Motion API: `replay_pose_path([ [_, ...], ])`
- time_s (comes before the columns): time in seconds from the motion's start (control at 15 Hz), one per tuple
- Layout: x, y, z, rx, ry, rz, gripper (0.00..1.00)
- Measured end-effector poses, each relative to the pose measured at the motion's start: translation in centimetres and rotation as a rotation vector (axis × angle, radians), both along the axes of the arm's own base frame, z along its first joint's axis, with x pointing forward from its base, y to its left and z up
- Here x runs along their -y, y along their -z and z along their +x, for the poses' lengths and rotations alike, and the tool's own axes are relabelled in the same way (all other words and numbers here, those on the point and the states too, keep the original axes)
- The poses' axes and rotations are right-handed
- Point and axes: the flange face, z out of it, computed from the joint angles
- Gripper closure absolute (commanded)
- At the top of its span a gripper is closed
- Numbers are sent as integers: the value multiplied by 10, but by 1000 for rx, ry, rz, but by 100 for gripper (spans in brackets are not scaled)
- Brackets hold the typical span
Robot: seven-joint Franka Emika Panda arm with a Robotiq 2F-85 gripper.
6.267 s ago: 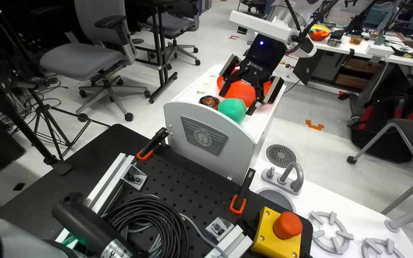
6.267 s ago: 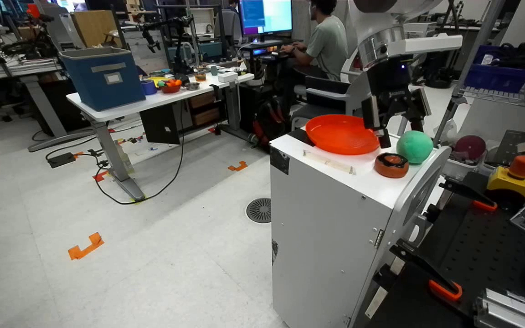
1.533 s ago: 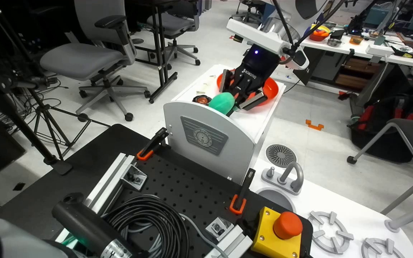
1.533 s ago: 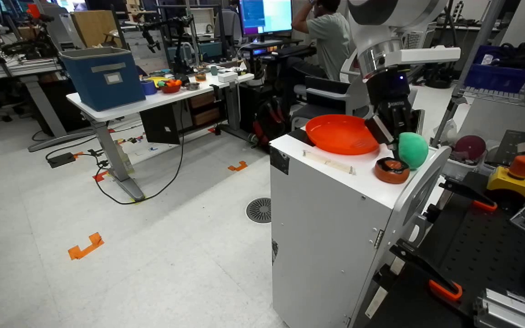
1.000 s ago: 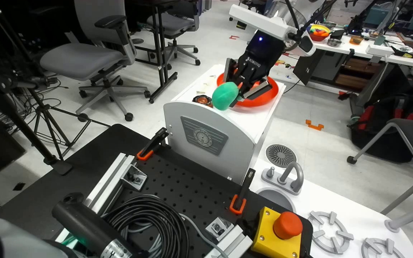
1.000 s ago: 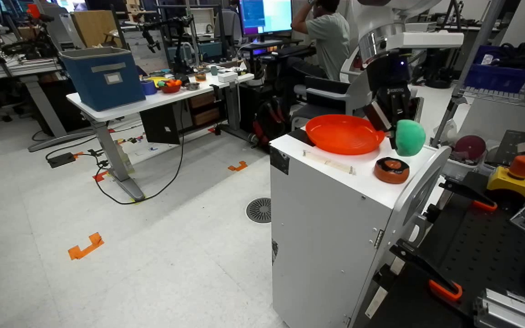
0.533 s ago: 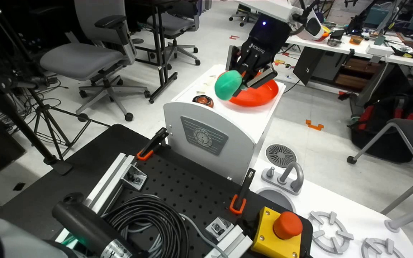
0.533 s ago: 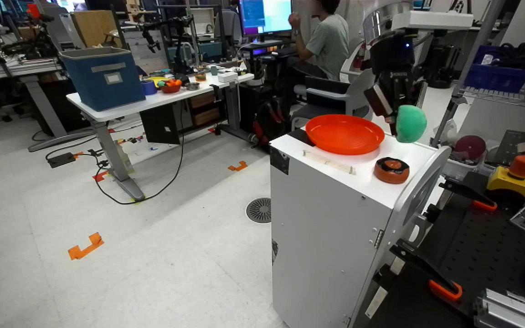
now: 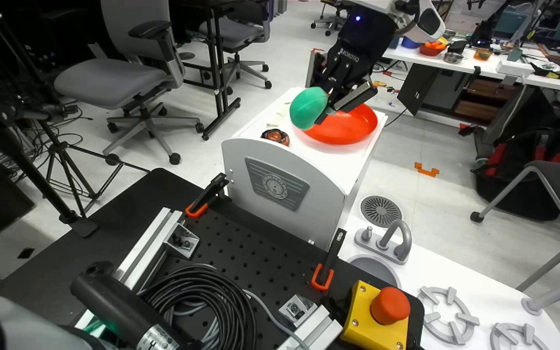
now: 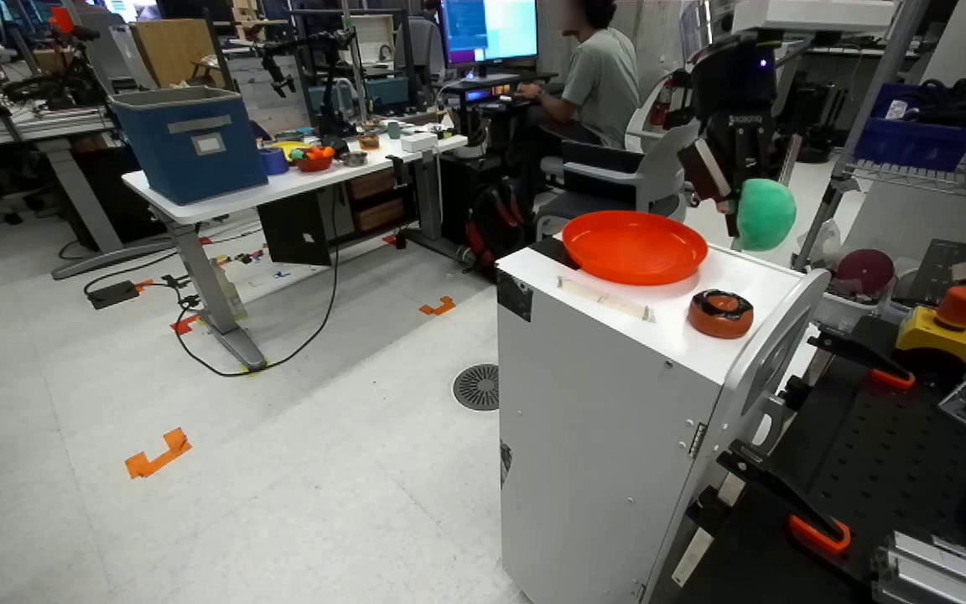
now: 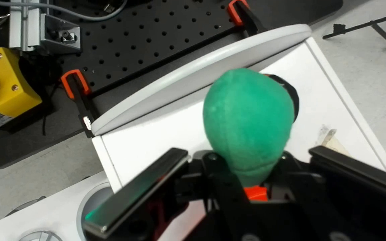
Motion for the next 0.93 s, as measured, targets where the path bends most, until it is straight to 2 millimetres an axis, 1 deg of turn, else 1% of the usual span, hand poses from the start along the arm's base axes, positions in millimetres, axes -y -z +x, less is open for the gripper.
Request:
replay_pose_path([
  [0.6, -10, -4, -2, -8, 26, -24, 95],
  [0.93, -9, 2, -6, -27, 33, -39, 95],
])
